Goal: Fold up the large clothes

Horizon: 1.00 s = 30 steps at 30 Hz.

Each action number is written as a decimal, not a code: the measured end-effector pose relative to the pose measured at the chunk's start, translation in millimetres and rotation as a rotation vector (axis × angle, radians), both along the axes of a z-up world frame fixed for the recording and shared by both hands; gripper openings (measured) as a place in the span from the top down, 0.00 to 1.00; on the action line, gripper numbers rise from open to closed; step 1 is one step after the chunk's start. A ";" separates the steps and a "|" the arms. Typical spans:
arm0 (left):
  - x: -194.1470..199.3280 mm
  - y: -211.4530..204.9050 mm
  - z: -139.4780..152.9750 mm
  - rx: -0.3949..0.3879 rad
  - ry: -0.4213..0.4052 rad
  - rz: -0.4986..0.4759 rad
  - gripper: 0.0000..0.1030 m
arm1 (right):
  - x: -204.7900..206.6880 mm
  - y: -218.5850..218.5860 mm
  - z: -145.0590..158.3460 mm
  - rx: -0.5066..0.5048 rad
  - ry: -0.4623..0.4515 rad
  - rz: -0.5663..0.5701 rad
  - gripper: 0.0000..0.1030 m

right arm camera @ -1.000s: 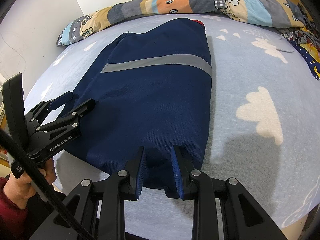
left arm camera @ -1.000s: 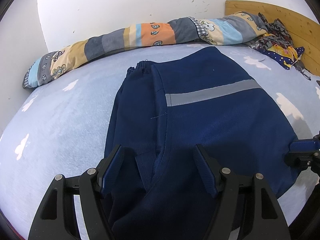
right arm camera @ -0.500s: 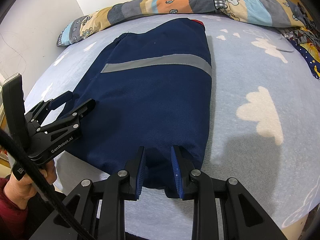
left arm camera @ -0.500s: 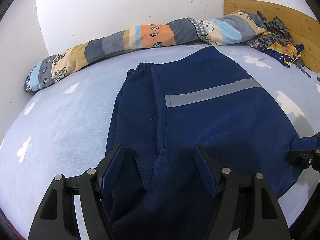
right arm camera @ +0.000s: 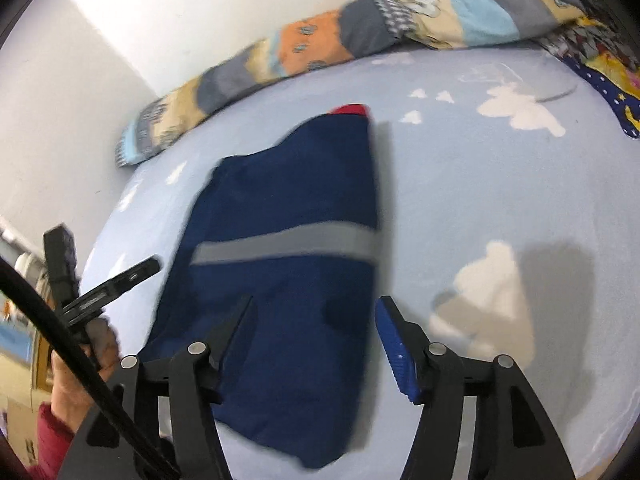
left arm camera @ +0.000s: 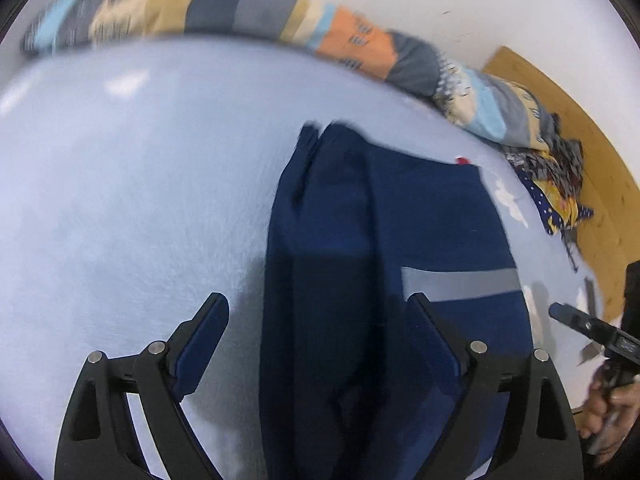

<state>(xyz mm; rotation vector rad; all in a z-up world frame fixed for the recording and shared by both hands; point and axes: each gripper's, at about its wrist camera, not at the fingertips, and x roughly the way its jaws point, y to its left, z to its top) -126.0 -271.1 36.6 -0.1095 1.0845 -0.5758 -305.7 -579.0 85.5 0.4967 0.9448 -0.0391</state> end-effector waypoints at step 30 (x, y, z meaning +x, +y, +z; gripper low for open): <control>-5.6 -51.5 9.2 0.188 -0.205 -0.125 0.34 | 141.5 -21.9 -24.0 -0.046 -0.007 0.031 0.46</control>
